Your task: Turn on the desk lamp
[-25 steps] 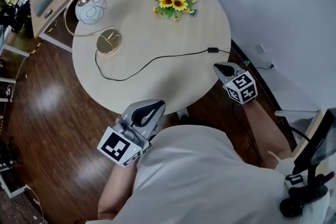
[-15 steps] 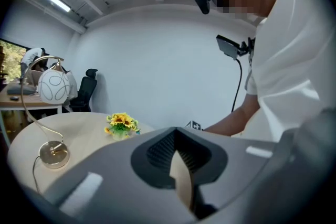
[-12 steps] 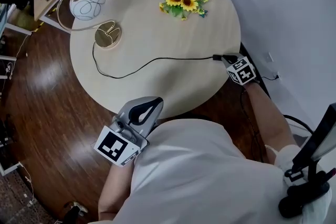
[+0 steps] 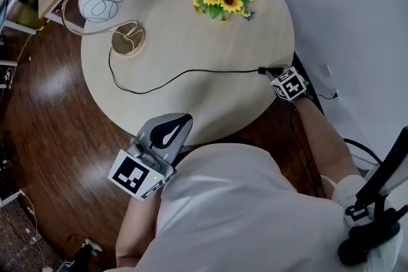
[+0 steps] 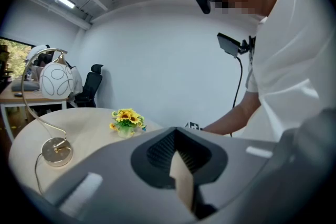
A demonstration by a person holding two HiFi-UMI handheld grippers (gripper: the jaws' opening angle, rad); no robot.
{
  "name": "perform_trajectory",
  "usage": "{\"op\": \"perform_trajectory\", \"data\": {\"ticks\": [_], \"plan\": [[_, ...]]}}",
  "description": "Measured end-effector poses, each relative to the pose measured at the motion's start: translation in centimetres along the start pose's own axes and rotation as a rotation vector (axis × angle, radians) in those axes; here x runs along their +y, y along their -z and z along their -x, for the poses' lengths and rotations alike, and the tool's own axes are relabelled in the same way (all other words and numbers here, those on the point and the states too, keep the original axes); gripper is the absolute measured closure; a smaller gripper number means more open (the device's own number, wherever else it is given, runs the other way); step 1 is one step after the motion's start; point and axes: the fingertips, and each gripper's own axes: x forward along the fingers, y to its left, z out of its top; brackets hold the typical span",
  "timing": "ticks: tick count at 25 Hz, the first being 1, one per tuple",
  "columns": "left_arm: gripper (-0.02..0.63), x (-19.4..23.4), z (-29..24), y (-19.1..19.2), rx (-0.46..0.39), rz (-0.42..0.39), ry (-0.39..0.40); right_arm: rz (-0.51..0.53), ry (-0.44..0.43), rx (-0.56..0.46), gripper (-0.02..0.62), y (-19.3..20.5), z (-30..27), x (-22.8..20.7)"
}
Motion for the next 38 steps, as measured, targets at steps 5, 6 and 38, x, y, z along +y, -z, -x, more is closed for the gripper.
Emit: {"op": "perform_trajectory", "data": {"ticks": [5,6,38], "plan": [[0.588,0.1,0.3,0.4,0.012,0.001,-0.002,-0.104,-0.05,0.021,0.592,0.4,-0.1,-0.1],[0.588,0.1,0.4,0.4,0.011,0.001,-0.004,-0.136,-0.064,0.032,0.591,0.6,-0.2,-0.3],[0.588,-4.6,11.9,1.4,-0.054,-0.098,0.152,-0.139,0.085,-0.45,0.592,-6.0,15.6,20.7]]}}
